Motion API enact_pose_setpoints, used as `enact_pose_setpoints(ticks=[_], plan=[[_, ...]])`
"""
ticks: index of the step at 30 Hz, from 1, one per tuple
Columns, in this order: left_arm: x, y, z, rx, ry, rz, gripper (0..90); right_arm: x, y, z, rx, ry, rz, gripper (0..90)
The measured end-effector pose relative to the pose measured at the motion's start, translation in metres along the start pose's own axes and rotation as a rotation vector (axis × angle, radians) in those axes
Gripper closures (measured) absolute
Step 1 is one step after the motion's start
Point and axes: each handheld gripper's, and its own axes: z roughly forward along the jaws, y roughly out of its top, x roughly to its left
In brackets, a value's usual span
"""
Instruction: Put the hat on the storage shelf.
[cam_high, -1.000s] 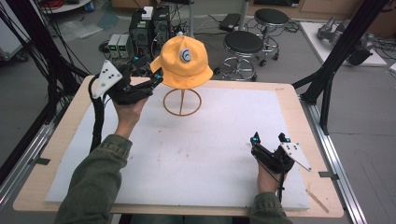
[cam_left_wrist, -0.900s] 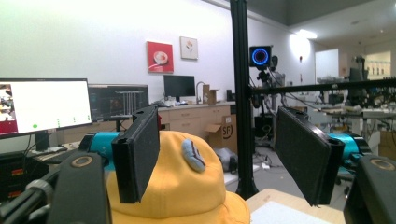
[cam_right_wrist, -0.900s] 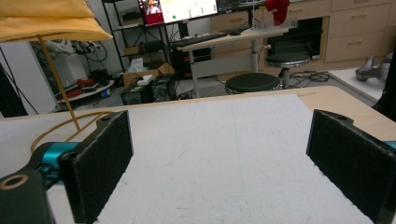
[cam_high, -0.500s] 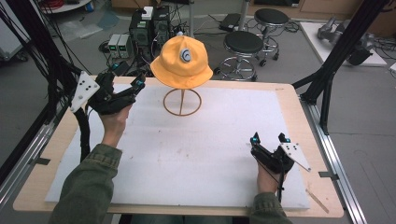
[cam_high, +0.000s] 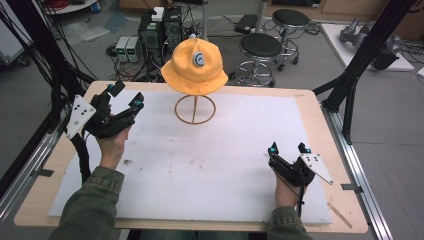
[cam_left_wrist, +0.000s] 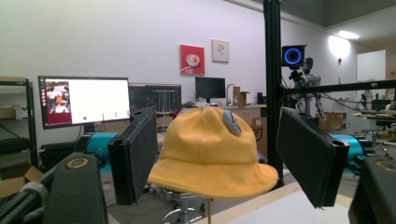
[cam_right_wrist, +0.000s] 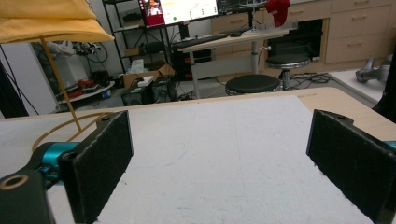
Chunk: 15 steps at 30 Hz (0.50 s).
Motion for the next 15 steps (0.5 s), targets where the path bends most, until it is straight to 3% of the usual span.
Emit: enact_pose_setpoints(ticks=[2, 15], plan=[[-0.001, -0.005, -0.008, 0.003, 0.006, -0.014, 28.5, 0.0, 0.0, -0.001, -0.002, 0.001, 0.003, 6.0], [-0.001, -0.025, -0.045, 0.039, 0.102, 0.007, 27.7, 0.001, 0.0, -0.005, -0.011, 0.021, -0.001, 6.0]])
